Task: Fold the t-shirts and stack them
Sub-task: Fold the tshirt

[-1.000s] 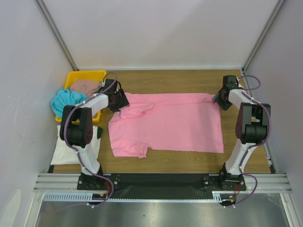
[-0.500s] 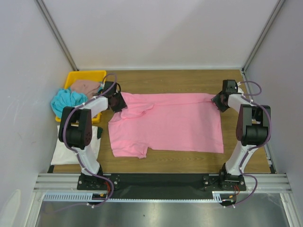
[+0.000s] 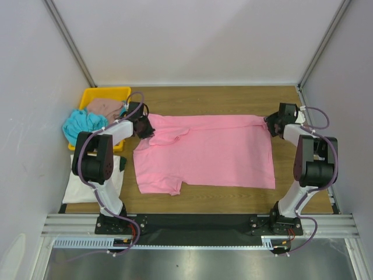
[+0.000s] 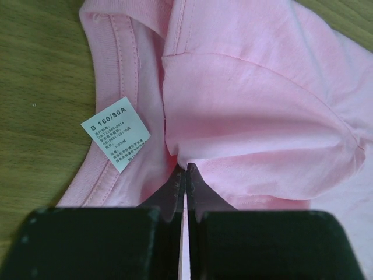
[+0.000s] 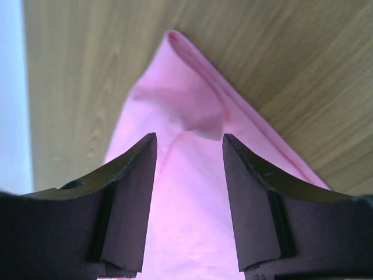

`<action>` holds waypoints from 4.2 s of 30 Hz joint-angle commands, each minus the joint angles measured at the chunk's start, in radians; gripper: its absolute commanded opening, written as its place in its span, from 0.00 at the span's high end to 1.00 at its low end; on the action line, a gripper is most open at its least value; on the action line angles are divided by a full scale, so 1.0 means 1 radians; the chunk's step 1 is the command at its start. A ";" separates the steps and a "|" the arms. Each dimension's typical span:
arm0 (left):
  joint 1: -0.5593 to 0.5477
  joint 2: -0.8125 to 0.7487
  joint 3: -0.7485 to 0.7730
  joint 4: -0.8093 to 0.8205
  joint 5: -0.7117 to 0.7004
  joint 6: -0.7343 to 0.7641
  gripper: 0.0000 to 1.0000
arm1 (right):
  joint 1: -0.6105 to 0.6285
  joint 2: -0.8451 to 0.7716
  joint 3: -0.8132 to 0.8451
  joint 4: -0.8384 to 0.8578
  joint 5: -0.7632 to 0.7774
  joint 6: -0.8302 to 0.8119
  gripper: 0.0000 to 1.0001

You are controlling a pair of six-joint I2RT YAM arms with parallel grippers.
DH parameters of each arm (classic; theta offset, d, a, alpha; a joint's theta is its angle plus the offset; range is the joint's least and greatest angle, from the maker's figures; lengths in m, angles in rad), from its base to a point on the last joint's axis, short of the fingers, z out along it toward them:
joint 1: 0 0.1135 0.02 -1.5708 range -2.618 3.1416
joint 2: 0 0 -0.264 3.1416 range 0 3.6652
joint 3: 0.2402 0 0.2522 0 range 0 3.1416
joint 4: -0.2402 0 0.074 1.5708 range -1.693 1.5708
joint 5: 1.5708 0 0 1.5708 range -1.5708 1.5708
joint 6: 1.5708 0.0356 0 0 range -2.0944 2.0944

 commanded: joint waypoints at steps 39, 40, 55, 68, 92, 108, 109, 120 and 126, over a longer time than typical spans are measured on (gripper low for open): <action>0.002 -0.044 -0.008 0.027 0.026 0.026 1.00 | 0.012 -0.009 -0.084 0.167 -0.001 0.377 0.35; 0.002 -0.043 -0.008 0.027 0.026 0.025 1.00 | 0.012 -0.008 -0.084 0.167 -0.001 0.384 0.35; 0.010 -0.055 -0.005 0.013 0.020 0.041 1.00 | 0.018 0.072 -0.035 0.104 0.078 0.374 0.46; 0.021 -0.072 -0.008 0.010 0.026 0.049 1.00 | 0.012 0.081 0.026 0.004 0.155 0.279 0.97; 0.073 -0.214 0.015 -0.235 0.089 0.023 1.00 | 0.050 0.072 0.181 -0.194 0.220 -0.152 1.00; 0.084 -0.172 -0.011 -0.168 0.125 0.031 1.00 | 0.047 -0.044 0.097 -0.185 0.079 -0.134 0.22; 0.082 -0.170 -0.005 -0.169 0.116 0.031 1.00 | 0.047 -0.043 0.083 -0.172 0.074 -0.122 0.22; 0.084 -0.162 0.007 -0.177 0.069 0.034 1.00 | 0.041 -0.003 0.038 -0.117 0.071 0.003 0.36; 0.088 -0.159 0.012 -0.175 0.066 0.035 1.00 | 0.042 0.015 0.043 -0.129 0.121 -0.020 0.51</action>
